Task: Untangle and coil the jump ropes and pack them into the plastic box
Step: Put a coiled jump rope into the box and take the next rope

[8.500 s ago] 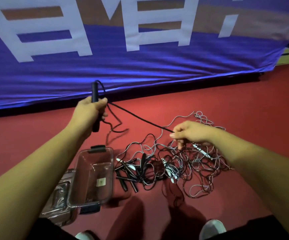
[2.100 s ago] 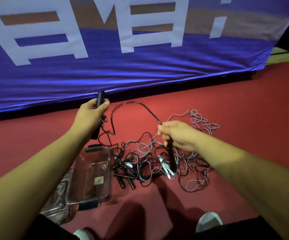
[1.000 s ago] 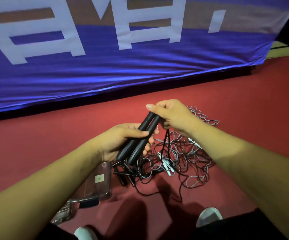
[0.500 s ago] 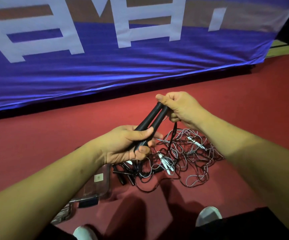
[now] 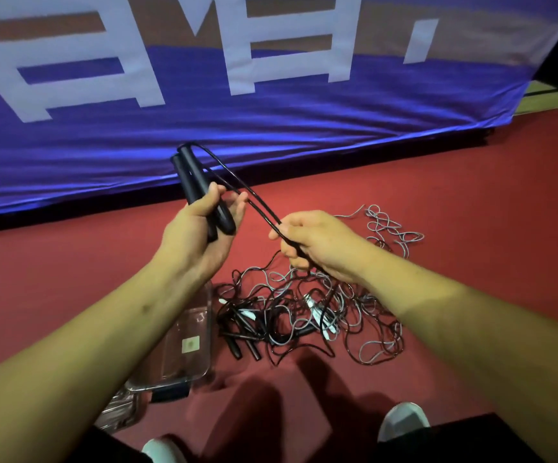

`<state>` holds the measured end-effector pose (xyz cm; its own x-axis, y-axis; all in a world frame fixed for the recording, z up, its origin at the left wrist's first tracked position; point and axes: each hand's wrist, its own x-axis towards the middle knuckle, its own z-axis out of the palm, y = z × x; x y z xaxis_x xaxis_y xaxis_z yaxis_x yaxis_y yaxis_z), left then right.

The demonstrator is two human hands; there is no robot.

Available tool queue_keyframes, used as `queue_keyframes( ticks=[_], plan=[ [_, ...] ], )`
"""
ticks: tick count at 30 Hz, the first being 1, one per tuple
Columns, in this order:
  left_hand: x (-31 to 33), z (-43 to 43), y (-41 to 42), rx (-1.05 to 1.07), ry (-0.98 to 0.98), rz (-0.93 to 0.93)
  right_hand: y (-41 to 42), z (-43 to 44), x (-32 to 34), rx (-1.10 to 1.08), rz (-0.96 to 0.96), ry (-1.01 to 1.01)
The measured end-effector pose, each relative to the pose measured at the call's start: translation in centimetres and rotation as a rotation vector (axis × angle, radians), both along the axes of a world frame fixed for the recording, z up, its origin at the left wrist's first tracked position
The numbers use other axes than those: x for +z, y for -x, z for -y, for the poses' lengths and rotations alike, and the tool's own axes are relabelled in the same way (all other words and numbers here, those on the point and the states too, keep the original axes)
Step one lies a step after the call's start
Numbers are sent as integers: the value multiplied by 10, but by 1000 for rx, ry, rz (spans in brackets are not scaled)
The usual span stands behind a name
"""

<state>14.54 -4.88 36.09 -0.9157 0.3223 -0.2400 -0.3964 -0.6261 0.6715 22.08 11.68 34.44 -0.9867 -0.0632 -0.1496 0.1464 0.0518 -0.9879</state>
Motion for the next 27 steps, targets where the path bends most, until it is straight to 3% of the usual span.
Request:
queue_keyframes(
  ticks=[3, 6, 15, 22, 27],
  plan=[
    [3, -1, 3, 51, 3, -13, -1, 7, 5, -42, -51, 9],
    [2, 1, 6, 36, -17, -21, -3, 15, 8, -29, -55, -109],
    [-2, -1, -5, -122, 173, -58, -5, 45, 2, 91, 7, -387],
    [-7, -4, -7, -231, 49, -27, -9, 50, 8, 105, -35, -418],
    [-8, -9, -6, -69, 60, -31, -11, 48, 10, 169, -27, -471]
  ],
)
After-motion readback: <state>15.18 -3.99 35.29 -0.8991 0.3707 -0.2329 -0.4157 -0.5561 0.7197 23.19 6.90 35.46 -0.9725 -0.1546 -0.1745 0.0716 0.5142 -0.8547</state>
